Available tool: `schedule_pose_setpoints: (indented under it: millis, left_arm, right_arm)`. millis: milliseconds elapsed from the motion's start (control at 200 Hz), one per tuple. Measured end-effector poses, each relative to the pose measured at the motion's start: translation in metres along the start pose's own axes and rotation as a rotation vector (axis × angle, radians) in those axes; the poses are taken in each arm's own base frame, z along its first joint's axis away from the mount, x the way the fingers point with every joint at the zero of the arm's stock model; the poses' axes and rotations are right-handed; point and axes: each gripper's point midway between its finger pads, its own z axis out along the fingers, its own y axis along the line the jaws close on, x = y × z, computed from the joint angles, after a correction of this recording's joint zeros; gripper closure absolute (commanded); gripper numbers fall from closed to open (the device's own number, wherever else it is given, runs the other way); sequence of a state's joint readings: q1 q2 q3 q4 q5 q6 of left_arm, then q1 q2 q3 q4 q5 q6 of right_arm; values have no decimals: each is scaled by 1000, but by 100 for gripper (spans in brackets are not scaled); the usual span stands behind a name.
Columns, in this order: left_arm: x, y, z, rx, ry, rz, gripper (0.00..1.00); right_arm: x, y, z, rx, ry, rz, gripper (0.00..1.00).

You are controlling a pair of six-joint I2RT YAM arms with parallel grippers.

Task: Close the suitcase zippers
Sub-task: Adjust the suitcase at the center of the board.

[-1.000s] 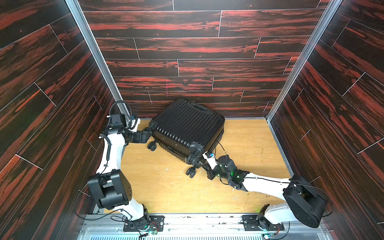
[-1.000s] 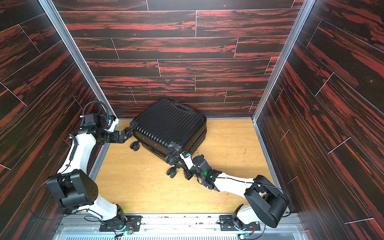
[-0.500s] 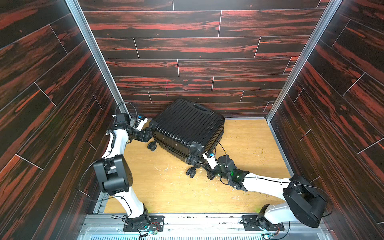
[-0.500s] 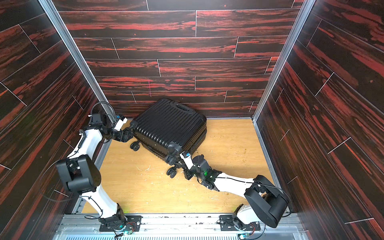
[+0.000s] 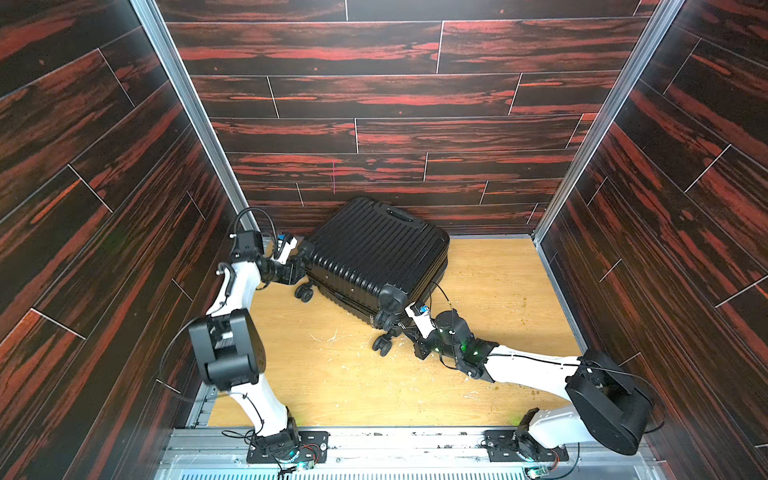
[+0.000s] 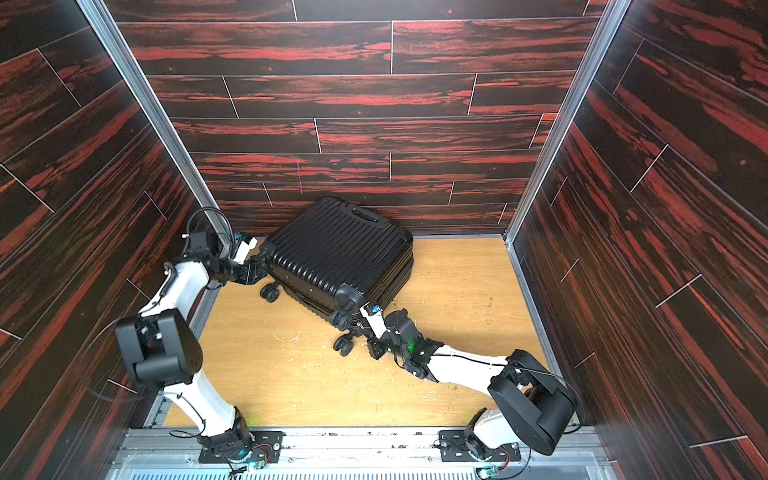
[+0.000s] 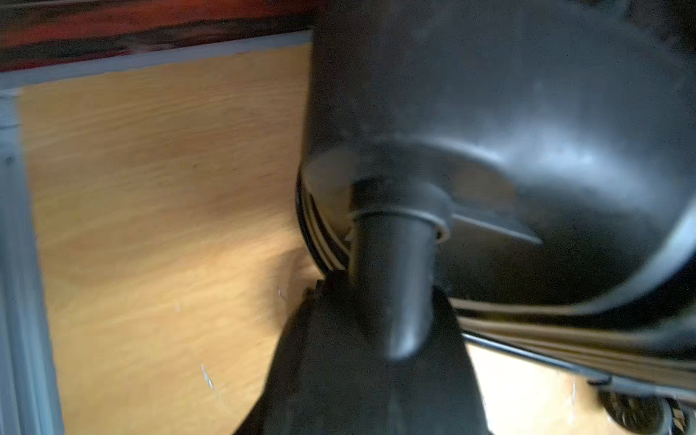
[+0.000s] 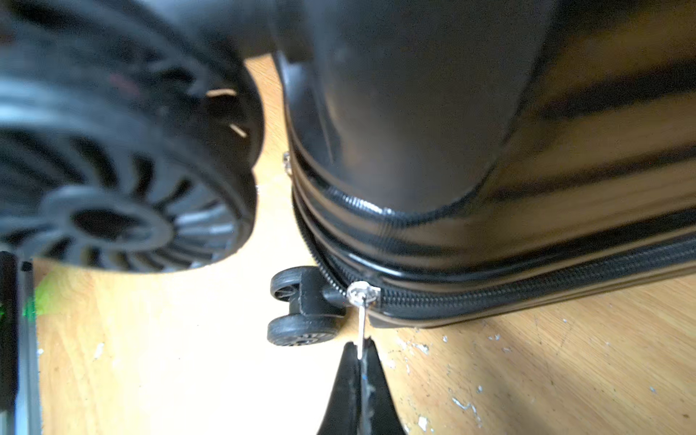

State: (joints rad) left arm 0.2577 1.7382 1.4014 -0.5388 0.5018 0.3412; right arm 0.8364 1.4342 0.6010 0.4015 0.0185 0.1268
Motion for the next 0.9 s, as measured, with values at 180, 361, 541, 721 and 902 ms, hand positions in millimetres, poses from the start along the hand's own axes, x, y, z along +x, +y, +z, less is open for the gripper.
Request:
schedule_pose_setpoints:
  millis: [180,361,541,721,902]
  left_arm:
    - [32,-12,-28,-111,-36,-185,69]
    - [61,-37,-48,-168,-56,-326,69]
    - [88,-69,-65,-177,-84,-416,70]
    - [113,-89,-84,-160,-96,-493,70]
    - [126,-97,-94,-162,-65,-507,51]
  right_arm:
    - [-3,-17,-2,28,-7,10,100]
    - [-9,-44,-3,73,-7,28,100]
    - [-13,-72,-4,117,-7,46,100]
    - [-17,-86,-4,124,-7,56,100]
    - [-17,-86,-2,105,3,53,100]
